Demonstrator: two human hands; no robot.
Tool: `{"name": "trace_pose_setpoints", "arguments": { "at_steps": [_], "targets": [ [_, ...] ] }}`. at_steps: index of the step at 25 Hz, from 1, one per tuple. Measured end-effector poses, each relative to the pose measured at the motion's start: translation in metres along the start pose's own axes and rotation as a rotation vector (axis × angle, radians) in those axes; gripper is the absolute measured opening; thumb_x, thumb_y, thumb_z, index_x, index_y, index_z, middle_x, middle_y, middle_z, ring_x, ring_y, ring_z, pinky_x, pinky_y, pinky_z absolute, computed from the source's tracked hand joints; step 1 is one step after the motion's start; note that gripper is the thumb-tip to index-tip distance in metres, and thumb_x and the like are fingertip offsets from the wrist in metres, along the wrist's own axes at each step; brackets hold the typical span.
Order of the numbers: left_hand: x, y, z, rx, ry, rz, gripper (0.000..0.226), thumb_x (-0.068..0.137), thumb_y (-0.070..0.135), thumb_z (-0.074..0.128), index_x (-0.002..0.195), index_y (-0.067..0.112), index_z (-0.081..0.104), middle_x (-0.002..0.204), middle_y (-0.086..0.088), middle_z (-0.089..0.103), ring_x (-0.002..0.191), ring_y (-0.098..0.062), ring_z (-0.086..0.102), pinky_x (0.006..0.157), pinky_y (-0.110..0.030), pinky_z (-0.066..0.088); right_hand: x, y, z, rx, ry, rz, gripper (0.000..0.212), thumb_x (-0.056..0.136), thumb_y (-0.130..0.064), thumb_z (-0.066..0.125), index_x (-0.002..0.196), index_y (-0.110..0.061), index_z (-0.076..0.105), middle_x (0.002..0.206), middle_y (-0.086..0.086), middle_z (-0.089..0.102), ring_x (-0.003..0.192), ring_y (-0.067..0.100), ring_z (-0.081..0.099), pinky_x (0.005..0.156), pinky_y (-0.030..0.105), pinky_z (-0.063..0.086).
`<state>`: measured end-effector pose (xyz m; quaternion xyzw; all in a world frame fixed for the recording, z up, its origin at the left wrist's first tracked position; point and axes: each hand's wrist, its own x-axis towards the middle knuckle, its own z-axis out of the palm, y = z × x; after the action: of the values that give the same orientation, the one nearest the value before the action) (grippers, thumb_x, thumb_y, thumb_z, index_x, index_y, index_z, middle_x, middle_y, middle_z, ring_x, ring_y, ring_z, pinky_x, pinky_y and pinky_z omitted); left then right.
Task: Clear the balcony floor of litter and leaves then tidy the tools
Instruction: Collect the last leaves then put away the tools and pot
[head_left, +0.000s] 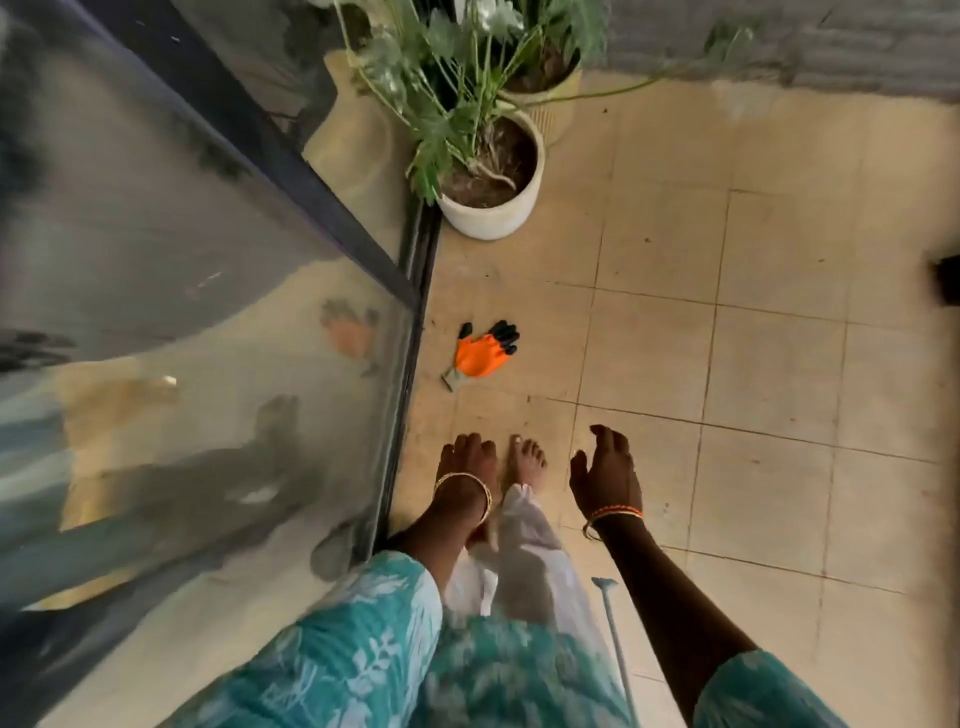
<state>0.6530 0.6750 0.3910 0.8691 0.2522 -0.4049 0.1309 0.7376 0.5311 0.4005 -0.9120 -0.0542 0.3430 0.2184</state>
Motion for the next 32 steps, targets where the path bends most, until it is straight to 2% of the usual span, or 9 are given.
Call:
{"name": "trace_pose_setpoints", "arguments": {
  "at_steps": [7, 11, 15, 18, 20, 24, 26, 28, 32],
  "targets": [
    [0.222, -0.048, 0.050, -0.172, 0.026, -0.067, 0.045, 0.096, 0.022, 0.041, 0.139, 0.010, 0.040, 0.143, -0.012, 0.039, 0.131, -0.029, 0.036, 0.104, -0.037, 0.032, 0.186, 0.004, 0.141, 0.038, -0.172, 0.074, 0.038, 0.088, -0.015, 0.055, 0.125, -0.007, 0.049, 0.121, 0.017, 0.058, 0.105, 0.034, 0.058, 0.087, 0.040, 0.049],
    [0.371, -0.069, 0.068, -0.174, 0.148, 0.048, 0.042, 0.098, 0.015, 0.038, 0.139, 0.007, 0.039, 0.141, -0.015, 0.039, 0.128, -0.032, 0.040, 0.101, -0.036, 0.032, 0.279, 0.021, 0.260, 0.100, -0.327, 0.183, 0.027, 0.086, -0.022, 0.058, 0.109, -0.009, 0.060, 0.109, 0.017, 0.066, 0.103, 0.032, 0.060, 0.087, 0.034, 0.048],
    [0.481, -0.081, 0.085, -0.161, 0.204, 0.178, 0.041, 0.096, 0.024, 0.048, 0.133, 0.006, 0.045, 0.135, -0.019, 0.046, 0.124, -0.034, 0.045, 0.100, -0.037, 0.037, 0.337, 0.023, 0.361, 0.127, -0.429, 0.261, 0.041, 0.085, -0.038, 0.061, 0.110, -0.006, 0.061, 0.115, 0.018, 0.063, 0.107, 0.033, 0.058, 0.084, 0.033, 0.046],
    [0.519, -0.077, 0.089, -0.196, 0.151, 0.261, 0.048, 0.088, 0.032, 0.063, 0.126, 0.005, 0.048, 0.122, -0.020, 0.057, 0.114, -0.036, 0.054, 0.093, -0.039, 0.043, 0.352, 0.014, 0.396, 0.249, -0.328, 0.464, 0.056, 0.081, -0.050, 0.064, 0.113, -0.004, 0.060, 0.118, 0.019, 0.061, 0.110, 0.035, 0.057, 0.083, 0.035, 0.046],
    [0.531, -0.071, 0.091, -0.175, 0.122, 0.248, 0.051, 0.085, 0.031, 0.068, 0.124, 0.004, 0.048, 0.118, -0.022, 0.060, 0.111, -0.037, 0.056, 0.091, -0.038, 0.044, 0.353, 0.009, 0.412, 0.408, -0.268, 0.596, 0.045, 0.082, -0.041, 0.065, 0.111, -0.006, 0.063, 0.115, 0.017, 0.063, 0.107, 0.032, 0.059, 0.085, 0.034, 0.046],
    [0.527, -0.066, 0.088, -0.155, 0.106, 0.235, 0.032, 0.089, 0.023, 0.064, 0.112, 0.001, 0.060, 0.114, -0.019, 0.064, 0.107, -0.033, 0.060, 0.086, -0.032, 0.044, 0.367, 0.076, 0.482, 0.523, -0.109, 0.575, 0.026, 0.068, -0.044, 0.076, 0.089, -0.031, 0.067, 0.070, -0.009, 0.064, 0.057, 0.002, 0.054, 0.064, 0.027, 0.052],
    [0.513, -0.064, 0.074, -0.224, 0.114, 0.230, 0.027, 0.090, 0.023, 0.061, 0.106, 0.001, 0.061, 0.109, -0.018, 0.065, 0.104, -0.031, 0.060, 0.081, -0.031, 0.043, 0.351, 0.055, 0.439, 0.670, -0.047, 0.589, 0.016, 0.078, -0.035, 0.068, 0.074, -0.022, 0.060, 0.063, -0.007, 0.054, 0.056, 0.004, 0.045, 0.059, 0.023, 0.042],
    [0.493, -0.061, 0.056, -0.327, 0.091, 0.174, 0.028, 0.093, 0.024, 0.058, 0.111, 0.003, 0.059, 0.113, -0.016, 0.064, 0.106, -0.031, 0.059, 0.081, -0.030, 0.042, 0.329, 0.006, 0.356, 0.771, 0.031, 0.561, 0.022, 0.083, -0.026, 0.064, 0.065, -0.017, 0.054, 0.065, -0.001, 0.051, 0.059, 0.009, 0.043, 0.057, 0.025, 0.037],
    [0.434, -0.045, 0.013, -0.713, -0.003, 0.040, 0.028, 0.093, 0.022, 0.057, 0.115, 0.005, 0.056, 0.116, -0.017, 0.063, 0.106, -0.032, 0.060, 0.089, -0.039, 0.051, 0.293, 0.005, 0.264, 0.889, 0.144, 0.471, 0.032, 0.086, -0.014, 0.058, 0.058, -0.019, 0.042, 0.057, -0.001, 0.043, 0.054, 0.008, 0.037, 0.052, 0.024, 0.031]
  ]
}}
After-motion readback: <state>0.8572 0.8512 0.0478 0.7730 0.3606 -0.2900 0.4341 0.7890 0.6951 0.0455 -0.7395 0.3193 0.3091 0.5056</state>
